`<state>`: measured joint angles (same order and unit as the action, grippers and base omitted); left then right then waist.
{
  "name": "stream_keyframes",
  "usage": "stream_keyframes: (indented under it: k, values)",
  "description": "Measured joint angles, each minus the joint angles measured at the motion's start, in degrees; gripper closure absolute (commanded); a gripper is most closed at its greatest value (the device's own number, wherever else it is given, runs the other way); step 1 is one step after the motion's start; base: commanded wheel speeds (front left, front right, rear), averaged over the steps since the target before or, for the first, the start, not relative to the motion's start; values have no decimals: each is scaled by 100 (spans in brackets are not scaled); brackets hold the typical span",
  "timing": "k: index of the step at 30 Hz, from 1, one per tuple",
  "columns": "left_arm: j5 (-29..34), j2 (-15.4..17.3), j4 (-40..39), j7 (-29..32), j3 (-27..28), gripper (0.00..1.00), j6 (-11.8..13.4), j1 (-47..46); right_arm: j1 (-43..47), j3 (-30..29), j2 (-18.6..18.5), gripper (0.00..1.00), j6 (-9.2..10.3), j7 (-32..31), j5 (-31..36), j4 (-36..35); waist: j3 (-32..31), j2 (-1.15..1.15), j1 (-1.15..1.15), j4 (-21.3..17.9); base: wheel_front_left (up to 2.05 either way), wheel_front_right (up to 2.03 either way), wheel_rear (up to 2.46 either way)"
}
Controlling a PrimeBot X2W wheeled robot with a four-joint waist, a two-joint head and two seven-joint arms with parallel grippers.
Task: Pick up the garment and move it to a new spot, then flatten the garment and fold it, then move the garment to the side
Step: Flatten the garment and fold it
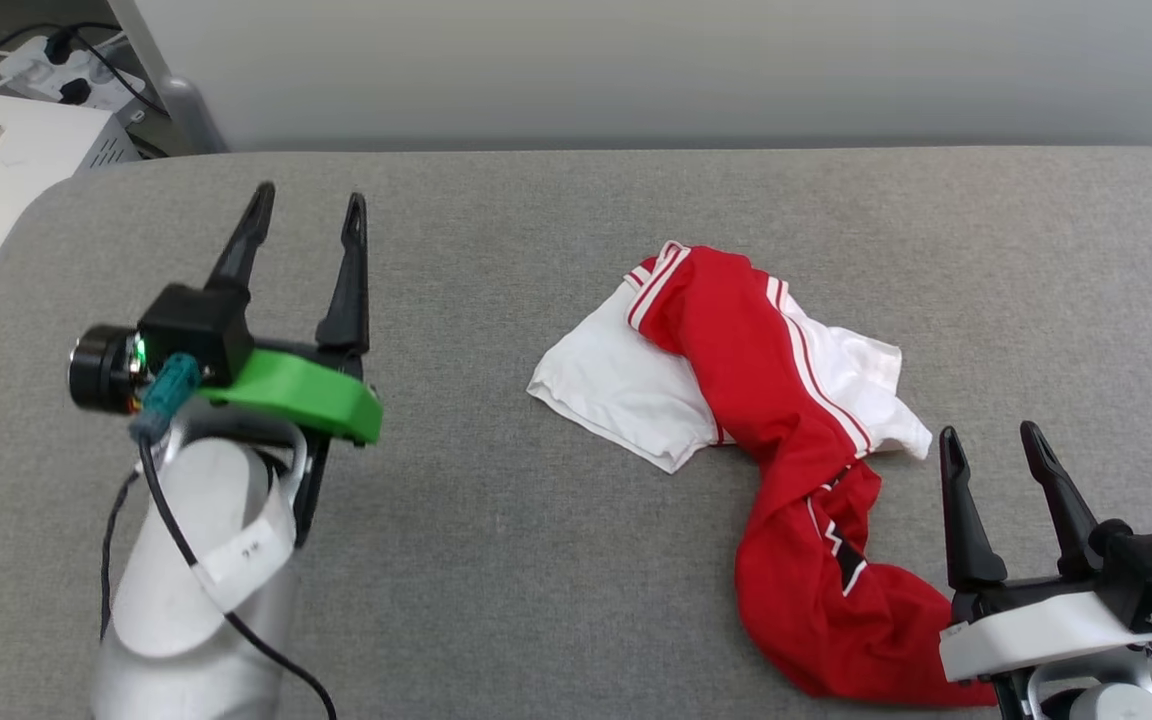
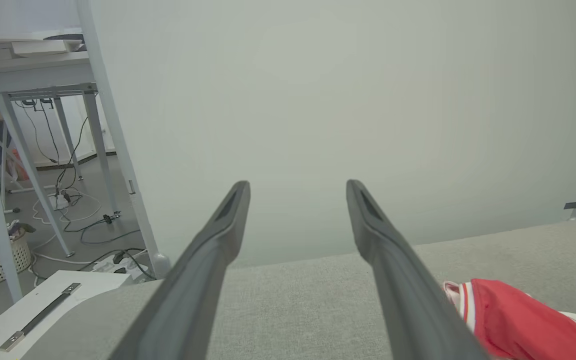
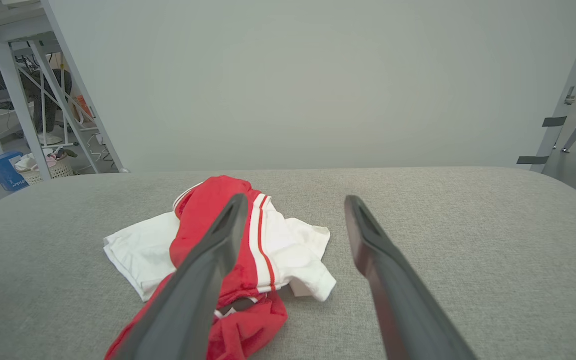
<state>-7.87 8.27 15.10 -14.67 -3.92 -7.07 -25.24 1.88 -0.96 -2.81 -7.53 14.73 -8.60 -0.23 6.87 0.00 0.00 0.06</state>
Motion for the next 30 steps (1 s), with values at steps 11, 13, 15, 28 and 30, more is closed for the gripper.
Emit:
stream_keyframes:
  k: [11, 13, 15, 28, 30]
  values:
    - [-1541, 855, 945, 1540, -2195, 0, -26, -2260, -248, 75, -1, 0, 0, 0, 40, -44, 398, 0, 0, -317, 0, 0, 0]
    - [-1926, 1035, 1040, 2150, -2680, 0, -26, -2608, -286, 78, 0, 0, 0, 0, 40, -45, 474, 0, 0, -370, 0, 0, 0]
    - [-2294, 1171, 1085, 2748, -3154, 0, -26, -2868, -342, 83, 0, 0, 0, 0, 40, -47, 542, 0, 0, -414, 0, 0, 0]
    - [-4274, 1627, 1421, 5197, -5366, 0, -27, -3776, -676, 221, -1, 0, 0, 0, 18, -54, 1001, 0, 0, -749, 0, 0, 0]
    - [-4487, 1649, 1536, 5375, -5593, 0, -27, -3832, -721, 243, -1, 0, 0, 0, 2, -54, 1090, 0, 0, -809, 0, 0, 0]
